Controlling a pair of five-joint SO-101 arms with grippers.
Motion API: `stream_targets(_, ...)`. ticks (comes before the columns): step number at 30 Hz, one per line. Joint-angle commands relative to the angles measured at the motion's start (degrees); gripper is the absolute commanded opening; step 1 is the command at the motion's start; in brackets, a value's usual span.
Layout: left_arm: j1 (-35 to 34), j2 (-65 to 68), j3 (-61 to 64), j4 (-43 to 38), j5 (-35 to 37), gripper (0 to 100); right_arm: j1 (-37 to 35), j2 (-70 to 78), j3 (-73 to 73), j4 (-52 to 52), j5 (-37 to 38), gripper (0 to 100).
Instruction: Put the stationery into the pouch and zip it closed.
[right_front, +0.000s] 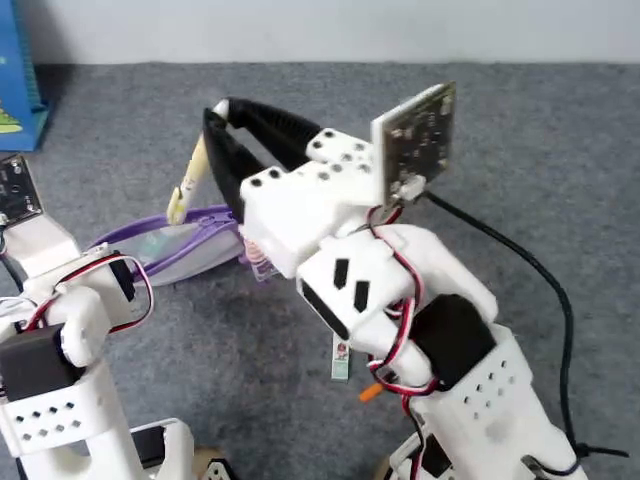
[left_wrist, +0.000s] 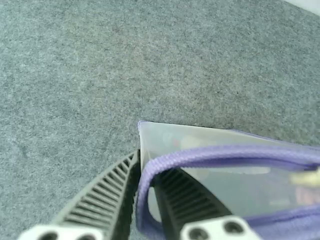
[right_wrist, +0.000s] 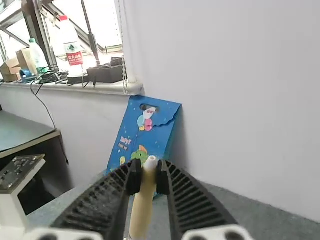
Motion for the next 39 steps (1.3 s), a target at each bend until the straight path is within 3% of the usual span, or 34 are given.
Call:
stream_targets(1, -0.4, 0.4, -0.1, -1.1, 0.3, 1, -2.1, -0.6, 1.7, -1.3, 0.4, 0.7)
stream_targets(9, -0.4, 0.4, -0.1, -1.1, 0.3, 1, -3.9, -2.9, 10.1, 0.4, 0.7, 2.4)
stream_targets(16, -0.4, 0.4, -0.1, -1.1, 0.3, 1, -3.5, -8.5, 8.8, 7.2, 0.7, 26.6)
stream_targets(22, -0.4, 0.4, -0.1, -1.1, 0.3, 1, -1.3, -11.7, 4.0, 19.4, 0.3, 18.7)
stream_targets(28, -0.4, 0.4, -0.1, -1.1, 0.3, 1, 7.7, -11.6, 3.2, 37.8, -8.4, 16.9)
stream_targets(33, -0.4, 0.4, -0.1, -1.1, 0.3, 1, 9.9, -11.9, 11.3, 50.2, -14.3, 16.9)
stream_targets(39, -0.6, 0.4, 0.0, -1.1, 0.3, 1, 13.1, -12.3, 27.6, 53.1, -20.3, 16.9)
